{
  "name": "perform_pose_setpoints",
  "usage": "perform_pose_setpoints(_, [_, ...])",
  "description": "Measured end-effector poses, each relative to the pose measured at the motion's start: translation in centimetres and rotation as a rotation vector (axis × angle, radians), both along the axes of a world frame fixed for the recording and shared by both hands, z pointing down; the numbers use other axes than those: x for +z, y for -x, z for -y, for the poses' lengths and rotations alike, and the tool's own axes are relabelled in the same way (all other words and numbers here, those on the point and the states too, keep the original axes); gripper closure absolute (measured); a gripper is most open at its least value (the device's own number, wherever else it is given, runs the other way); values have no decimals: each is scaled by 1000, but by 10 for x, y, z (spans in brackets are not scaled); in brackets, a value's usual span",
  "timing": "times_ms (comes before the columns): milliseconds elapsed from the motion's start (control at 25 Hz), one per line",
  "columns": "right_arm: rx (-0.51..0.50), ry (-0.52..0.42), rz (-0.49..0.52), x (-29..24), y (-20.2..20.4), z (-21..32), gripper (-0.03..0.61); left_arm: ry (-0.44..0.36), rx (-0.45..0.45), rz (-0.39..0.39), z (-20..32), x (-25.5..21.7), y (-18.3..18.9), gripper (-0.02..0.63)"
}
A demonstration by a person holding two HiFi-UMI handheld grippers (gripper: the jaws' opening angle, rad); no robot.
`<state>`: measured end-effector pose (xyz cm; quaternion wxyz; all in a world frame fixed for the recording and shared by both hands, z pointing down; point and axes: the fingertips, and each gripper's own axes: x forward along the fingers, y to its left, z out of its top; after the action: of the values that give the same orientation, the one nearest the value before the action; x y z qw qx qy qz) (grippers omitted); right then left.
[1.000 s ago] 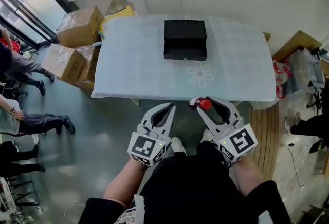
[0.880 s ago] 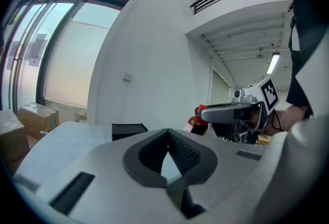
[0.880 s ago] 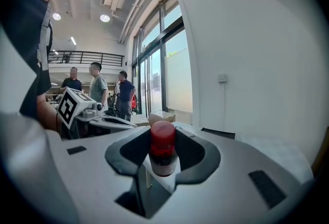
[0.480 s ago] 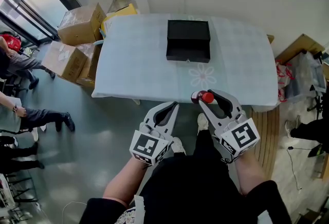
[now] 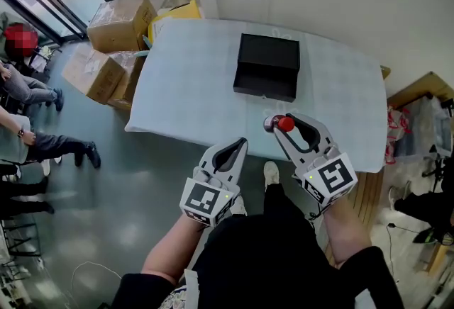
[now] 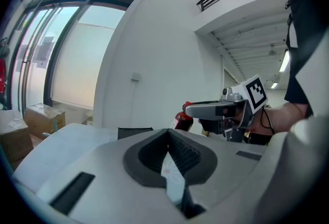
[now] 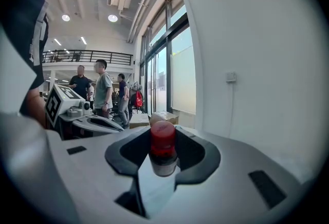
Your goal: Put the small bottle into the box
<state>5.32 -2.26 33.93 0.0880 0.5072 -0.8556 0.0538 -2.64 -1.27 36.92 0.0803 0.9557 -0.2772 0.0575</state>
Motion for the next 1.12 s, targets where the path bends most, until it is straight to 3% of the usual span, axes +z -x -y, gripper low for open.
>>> perform_pose_setpoints(520, [-86,47,-23,41,-47,102,429,52,-117,29,64,27,-32,611])
perform_pose_setpoints(1120, [-139,150,-54,116,-84,180,428,134,-180,53,114,67,-74,611])
